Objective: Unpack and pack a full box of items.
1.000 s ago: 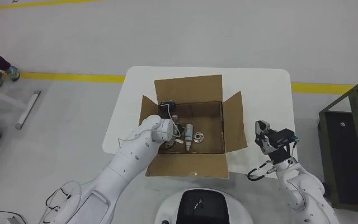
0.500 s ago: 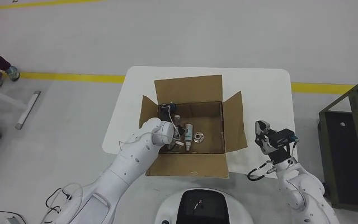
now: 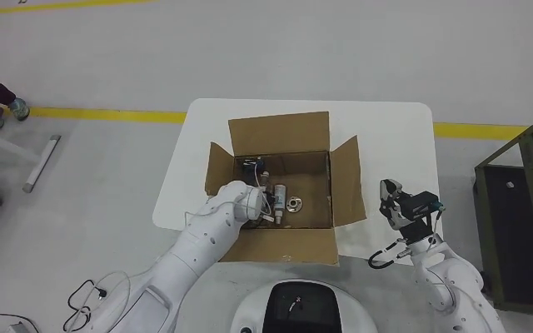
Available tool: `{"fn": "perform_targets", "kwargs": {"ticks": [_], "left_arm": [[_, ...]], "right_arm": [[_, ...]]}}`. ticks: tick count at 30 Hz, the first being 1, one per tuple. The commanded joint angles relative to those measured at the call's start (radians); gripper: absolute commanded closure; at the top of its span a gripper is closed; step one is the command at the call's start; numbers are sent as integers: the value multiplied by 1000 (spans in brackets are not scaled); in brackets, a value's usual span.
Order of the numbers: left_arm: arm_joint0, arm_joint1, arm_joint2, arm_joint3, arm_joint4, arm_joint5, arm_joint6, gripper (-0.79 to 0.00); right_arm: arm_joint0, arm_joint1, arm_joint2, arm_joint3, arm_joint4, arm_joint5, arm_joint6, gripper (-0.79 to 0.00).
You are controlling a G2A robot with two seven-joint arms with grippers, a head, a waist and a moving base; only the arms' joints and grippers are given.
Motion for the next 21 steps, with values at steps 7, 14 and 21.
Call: {"fn": "perform_targets", "kwargs": {"ticks": [7,14,21], "left_arm": [[-19,-18,2,52,2,-10,16,-308],[-30,-32,1,81,9,-16,27,-169],[-33,-42,-2,108,14,-27,25,-252]], "right_arm": [[0,0,0,0,0,0,0,0],[0,0,0,0,0,0,0,0],[0,0,0,0,0,0,0,0]]}}
